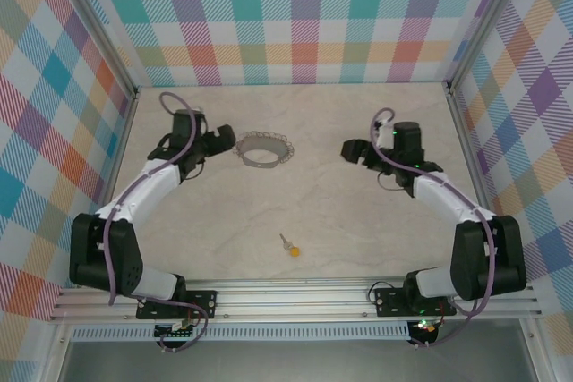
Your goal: Put the keys on the keyring
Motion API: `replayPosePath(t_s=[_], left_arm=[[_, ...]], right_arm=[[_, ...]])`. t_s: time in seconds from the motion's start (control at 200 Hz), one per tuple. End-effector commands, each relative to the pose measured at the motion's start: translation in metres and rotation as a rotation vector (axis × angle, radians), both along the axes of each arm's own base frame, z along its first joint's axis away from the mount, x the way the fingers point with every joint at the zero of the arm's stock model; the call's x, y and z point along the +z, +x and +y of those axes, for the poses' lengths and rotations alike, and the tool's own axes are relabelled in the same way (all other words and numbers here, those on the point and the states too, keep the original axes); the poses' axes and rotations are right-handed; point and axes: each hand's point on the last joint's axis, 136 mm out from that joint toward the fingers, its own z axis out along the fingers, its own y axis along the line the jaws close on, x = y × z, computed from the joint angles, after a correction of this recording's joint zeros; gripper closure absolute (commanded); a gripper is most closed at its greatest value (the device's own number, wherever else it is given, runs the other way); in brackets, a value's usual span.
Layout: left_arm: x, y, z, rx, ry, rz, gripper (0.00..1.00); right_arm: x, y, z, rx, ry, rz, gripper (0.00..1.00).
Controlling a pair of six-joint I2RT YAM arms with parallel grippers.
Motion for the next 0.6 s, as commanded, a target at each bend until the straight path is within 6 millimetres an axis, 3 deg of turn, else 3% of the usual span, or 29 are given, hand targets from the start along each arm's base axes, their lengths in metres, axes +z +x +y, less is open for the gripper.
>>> replayPosePath(t_s=[0.0,0.075,0.155,0.285,0.595], left_arm=[[-0.026,-0.016,-0.055,-0.114,-0.039,0.164,0.03],[-0.037,-0.013,-0.084,-0.172,-0.010,0.197,0.03],[-0.049,-0.004,-0.102,-0.195,-0.003,0.219,0.03],[-0.074,0.014,-0.114,-0.187,0.000,0.260,0.03],[-0.114,0.048,-0.146,-0.202,-0.047,0.303,0.03]], right_arm=[[-0.016,-0.026,0.017,0.019,0.021,0.143,0.17],[-0.027,-0.032,0.015,-0.018,0.038,0.170,0.16],[-0.039,-0.037,0.010,-0.049,0.031,0.194,0.16],[-0.053,-0.047,0.002,-0.076,-0.002,0.229,0.16],[-0.055,-0.061,-0.008,-0.076,-0.059,0.203,0.15]])
